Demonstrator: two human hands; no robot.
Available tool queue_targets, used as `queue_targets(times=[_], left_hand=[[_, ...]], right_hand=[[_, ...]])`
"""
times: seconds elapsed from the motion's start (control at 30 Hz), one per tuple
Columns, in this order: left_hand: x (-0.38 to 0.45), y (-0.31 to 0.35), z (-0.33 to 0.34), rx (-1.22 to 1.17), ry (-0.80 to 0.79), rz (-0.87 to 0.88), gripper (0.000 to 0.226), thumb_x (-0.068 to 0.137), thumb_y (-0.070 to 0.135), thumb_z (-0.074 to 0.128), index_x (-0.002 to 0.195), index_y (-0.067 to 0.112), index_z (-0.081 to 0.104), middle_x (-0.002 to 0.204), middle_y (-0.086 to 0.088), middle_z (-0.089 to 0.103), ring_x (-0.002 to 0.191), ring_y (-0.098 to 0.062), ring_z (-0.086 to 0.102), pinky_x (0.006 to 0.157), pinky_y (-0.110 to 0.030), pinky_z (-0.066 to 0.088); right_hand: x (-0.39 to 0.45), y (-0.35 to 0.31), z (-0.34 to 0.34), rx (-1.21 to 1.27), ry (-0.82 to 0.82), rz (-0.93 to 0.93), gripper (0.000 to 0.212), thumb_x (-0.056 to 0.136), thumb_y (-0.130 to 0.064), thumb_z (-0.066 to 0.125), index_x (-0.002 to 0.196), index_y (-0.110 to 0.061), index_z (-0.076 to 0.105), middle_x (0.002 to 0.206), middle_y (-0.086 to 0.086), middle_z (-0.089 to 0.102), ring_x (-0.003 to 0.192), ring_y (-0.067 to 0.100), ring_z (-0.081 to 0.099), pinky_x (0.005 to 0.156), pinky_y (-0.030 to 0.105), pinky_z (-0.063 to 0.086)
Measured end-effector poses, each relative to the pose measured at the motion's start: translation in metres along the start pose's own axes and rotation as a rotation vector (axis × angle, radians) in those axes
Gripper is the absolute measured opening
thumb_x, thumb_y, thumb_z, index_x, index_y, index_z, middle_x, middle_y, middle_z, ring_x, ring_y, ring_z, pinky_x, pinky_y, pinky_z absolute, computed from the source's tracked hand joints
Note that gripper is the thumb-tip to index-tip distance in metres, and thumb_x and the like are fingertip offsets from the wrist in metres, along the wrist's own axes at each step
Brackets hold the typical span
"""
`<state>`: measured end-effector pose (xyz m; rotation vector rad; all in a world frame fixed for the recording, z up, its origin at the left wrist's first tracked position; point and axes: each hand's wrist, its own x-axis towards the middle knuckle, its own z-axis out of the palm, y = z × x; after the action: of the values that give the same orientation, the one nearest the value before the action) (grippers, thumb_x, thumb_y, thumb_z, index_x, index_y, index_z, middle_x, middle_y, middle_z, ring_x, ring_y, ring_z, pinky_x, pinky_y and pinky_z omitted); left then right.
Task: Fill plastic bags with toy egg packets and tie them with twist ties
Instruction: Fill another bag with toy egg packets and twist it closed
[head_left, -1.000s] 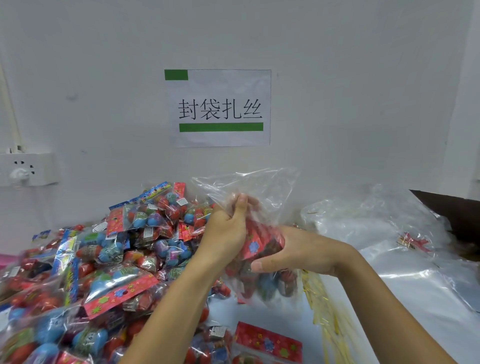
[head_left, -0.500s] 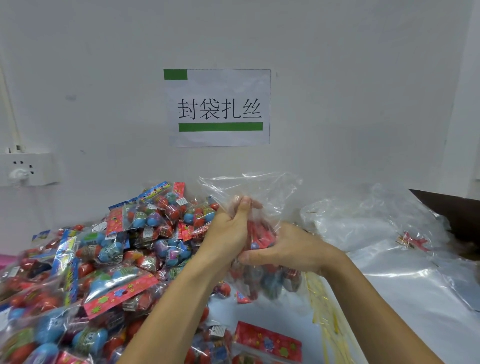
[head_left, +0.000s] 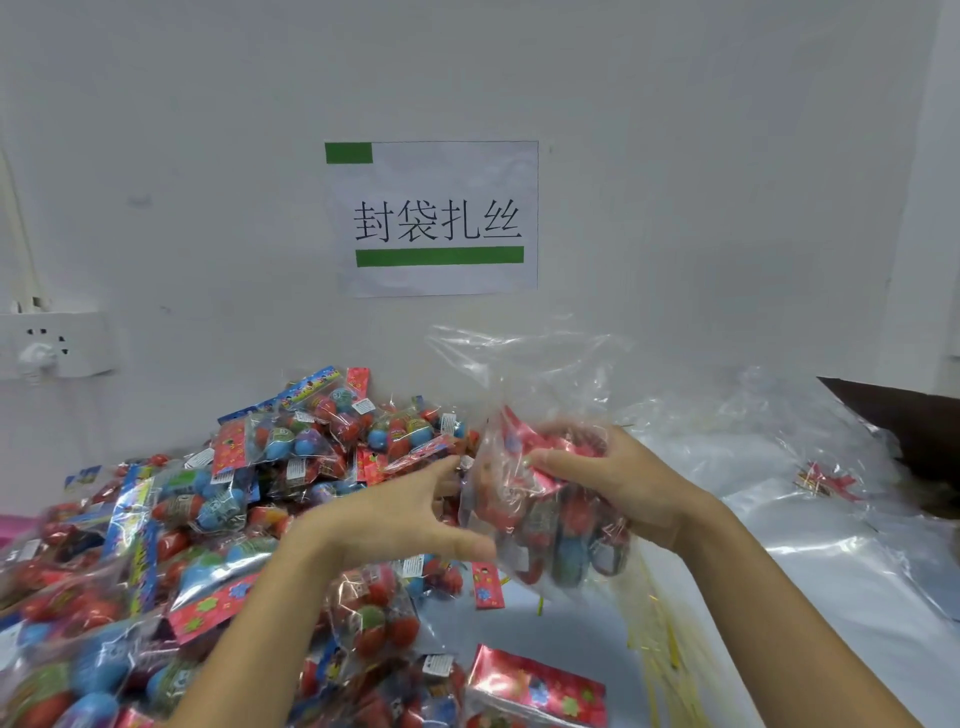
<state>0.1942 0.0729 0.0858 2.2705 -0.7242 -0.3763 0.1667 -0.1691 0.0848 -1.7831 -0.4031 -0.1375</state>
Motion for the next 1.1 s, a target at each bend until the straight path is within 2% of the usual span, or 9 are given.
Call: queue_targets(times=[0.1,0.3,0.43,0.57,0.7,0.87,0.93,1.03,1.1], left_hand=[[0.012,0.000,0.017,-0.027,0.014,0.104,0.099,0.067,0.047,0.088,0.145,0.049,0.027,0.129,0.023,0.062,0.116,0.001,0.061,0.110,-0.035,0.044],[0.027,0.002,0.031,-0.134,0.084,0.258,0.084,0.068,0.028,0.091,0.133,0.049,0.041,0.121,0.022,0.066,0.109,-0.001,0.067,0.097,-0.024,0.053],[0.025,0.011,0.034,-0.139,0.185,0.256,0.090,0.057,0.052,0.088,0.121,0.066,0.027,0.121,0.055,0.044,0.112,0.030,0.044,0.089,0.002,0.037],[0.031,0.019,0.044,-0.034,0.420,0.292,0.073,0.055,0.067,0.081,0.116,0.060,0.043,0.124,0.024,0.053,0.125,-0.002,0.048,0.106,-0.034,0.044],[0.032,0.026,0.048,0.004,0.466,0.326,0.056,0.063,0.057,0.082,0.111,0.043,0.056,0.109,0.011,0.067,0.110,-0.013,0.064,0.096,-0.044,0.052],[0.026,0.027,0.043,-0.007,0.319,0.346,0.086,0.062,0.055,0.086,0.132,0.058,0.036,0.116,0.030,0.063,0.109,0.013,0.059,0.094,-0.015,0.050],[0.026,0.028,0.043,-0.024,0.349,0.353,0.083,0.055,0.060,0.087,0.123,0.063,0.038,0.119,0.026,0.063,0.110,0.010,0.059,0.095,-0.018,0.051],[0.028,0.030,0.044,-0.110,0.438,0.356,0.075,0.047,0.057,0.088,0.110,0.049,0.047,0.102,0.011,0.071,0.094,-0.001,0.069,0.086,-0.029,0.059],[0.027,0.031,0.044,-0.124,0.425,0.364,0.074,0.049,0.055,0.087,0.112,0.046,0.050,0.100,0.014,0.071,0.095,0.000,0.068,0.086,-0.025,0.057]], right_hand=[[-0.001,-0.004,0.004,0.043,-0.022,0.011,0.026,0.087,-0.031,0.076,0.112,-0.025,0.074,0.100,0.006,0.077,0.092,0.025,0.075,0.071,0.031,0.060],[0.001,-0.005,0.004,-0.062,-0.006,-0.043,0.021,0.081,-0.039,0.079,0.102,-0.034,0.074,0.094,0.006,0.077,0.087,0.024,0.075,0.075,0.033,0.062],[0.003,-0.006,0.002,-0.125,-0.001,-0.081,0.030,0.075,-0.047,0.078,0.100,-0.031,0.073,0.094,0.006,0.076,0.088,0.026,0.074,0.085,0.041,0.061],[0.004,-0.006,0.001,-0.151,0.007,-0.095,0.021,0.082,-0.038,0.076,0.099,-0.026,0.073,0.095,0.012,0.075,0.091,0.034,0.072,0.088,0.050,0.059],[0.003,-0.008,0.003,-0.229,0.002,-0.115,0.012,0.086,-0.031,0.071,0.098,-0.029,0.072,0.088,0.003,0.076,0.082,0.019,0.074,0.078,0.034,0.061],[0.001,-0.011,0.008,-0.310,-0.012,-0.113,0.020,0.085,-0.032,0.073,0.098,-0.045,0.068,0.084,-0.007,0.076,0.074,0.004,0.070,0.067,0.014,0.053],[0.002,-0.011,0.013,-0.338,-0.022,-0.114,0.017,0.085,-0.031,0.072,0.099,-0.039,0.069,0.086,0.001,0.075,0.071,0.004,0.067,0.068,0.020,0.057],[0.005,-0.011,0.024,-0.348,-0.034,-0.105,0.020,0.084,-0.033,0.066,0.100,-0.022,0.070,0.096,0.020,0.070,0.079,0.030,0.068,0.083,0.052,0.057],[0.005,-0.012,0.026,-0.293,-0.034,-0.112,0.022,0.086,-0.038,0.062,0.102,-0.024,0.070,0.097,0.017,0.071,0.088,0.031,0.070,0.086,0.056,0.055]])
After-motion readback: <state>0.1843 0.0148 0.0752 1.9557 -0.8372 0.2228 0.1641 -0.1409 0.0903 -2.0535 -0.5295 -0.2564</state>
